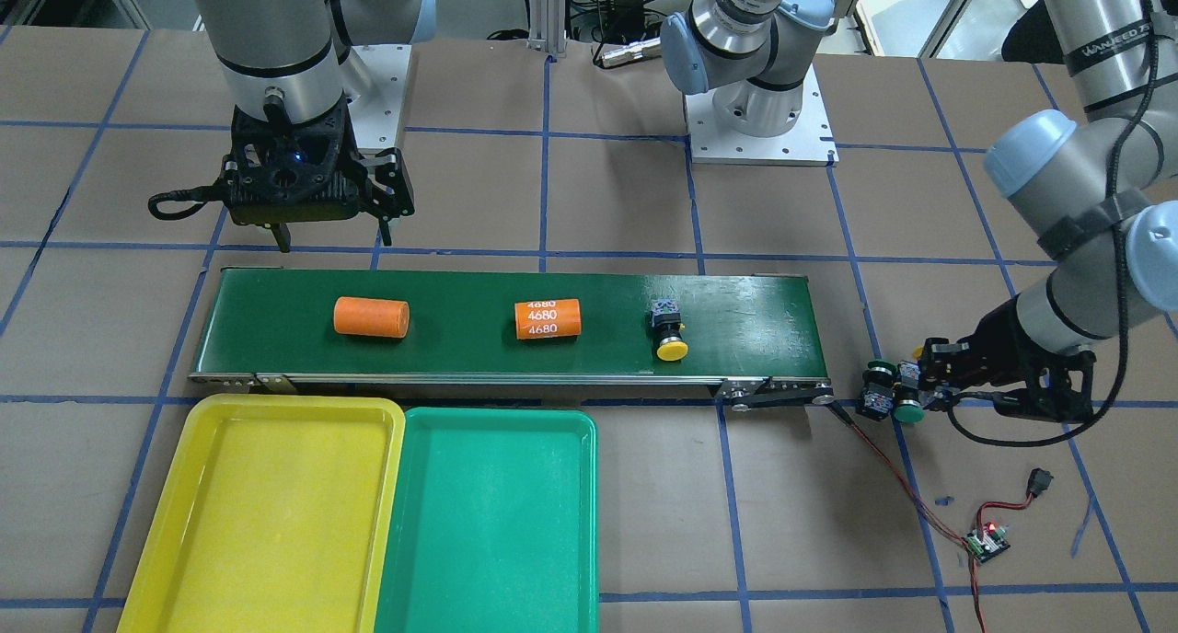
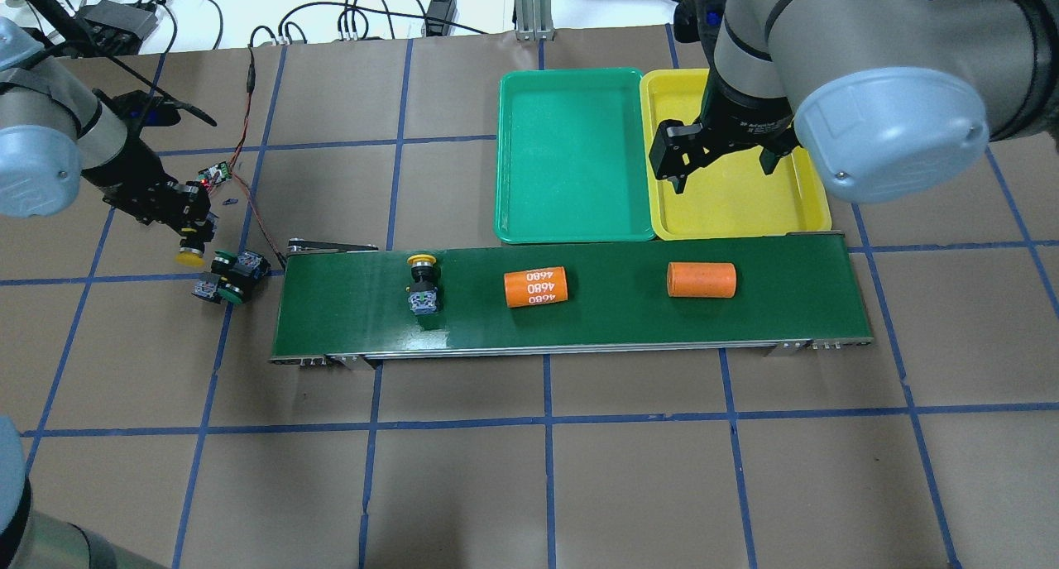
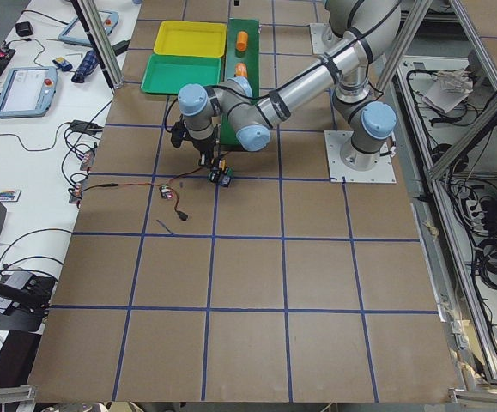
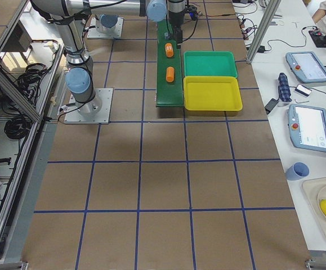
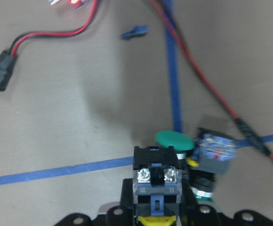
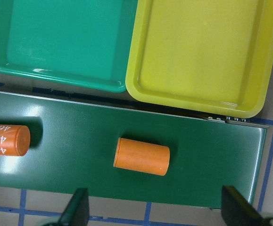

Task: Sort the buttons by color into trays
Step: 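Place the second yellow-capped button on the belt with the left gripper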

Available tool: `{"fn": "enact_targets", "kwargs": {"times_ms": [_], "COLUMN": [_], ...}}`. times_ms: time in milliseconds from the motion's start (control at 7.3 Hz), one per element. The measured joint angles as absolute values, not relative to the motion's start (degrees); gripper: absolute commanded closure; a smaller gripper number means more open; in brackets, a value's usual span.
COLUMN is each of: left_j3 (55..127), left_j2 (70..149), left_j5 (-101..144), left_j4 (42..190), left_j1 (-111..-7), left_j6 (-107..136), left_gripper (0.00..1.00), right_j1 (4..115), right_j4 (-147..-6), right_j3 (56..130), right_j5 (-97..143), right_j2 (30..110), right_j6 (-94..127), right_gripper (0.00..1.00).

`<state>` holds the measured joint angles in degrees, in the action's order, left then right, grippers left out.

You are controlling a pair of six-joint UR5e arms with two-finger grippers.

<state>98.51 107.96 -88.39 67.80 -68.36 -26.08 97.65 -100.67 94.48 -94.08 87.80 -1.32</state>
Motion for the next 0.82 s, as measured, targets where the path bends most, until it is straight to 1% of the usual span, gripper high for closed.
{"fn": "enact_targets", "kwargs": {"times_ms": [274, 685, 822], "left_j3": [100.49, 106.89, 107.73], "left_j2": [105.11, 102.4, 102.08], "left_j5": [-88.43, -88.29, -88.22], "left_j4": [69.35, 68.95, 68.87], "left_j1": [-75.25, -77.61, -77.72], "left_j6": [-16.92, -14.18, -14.15], "left_gripper": [1.0, 1.0, 0.67], "right_j1": [97.65, 97.65, 97.66], "right_j4": [-100.7, -100.54, -100.43], "right_j3": [94.4, 94.24, 94.22], "right_j5": [-94.12, -93.94, -93.64], "right_j2": [87.82, 87.9, 88.01], "right_j6": [-1.32, -1.24, -1.15], "right_gripper": [0.0, 0.0, 0.0]}}
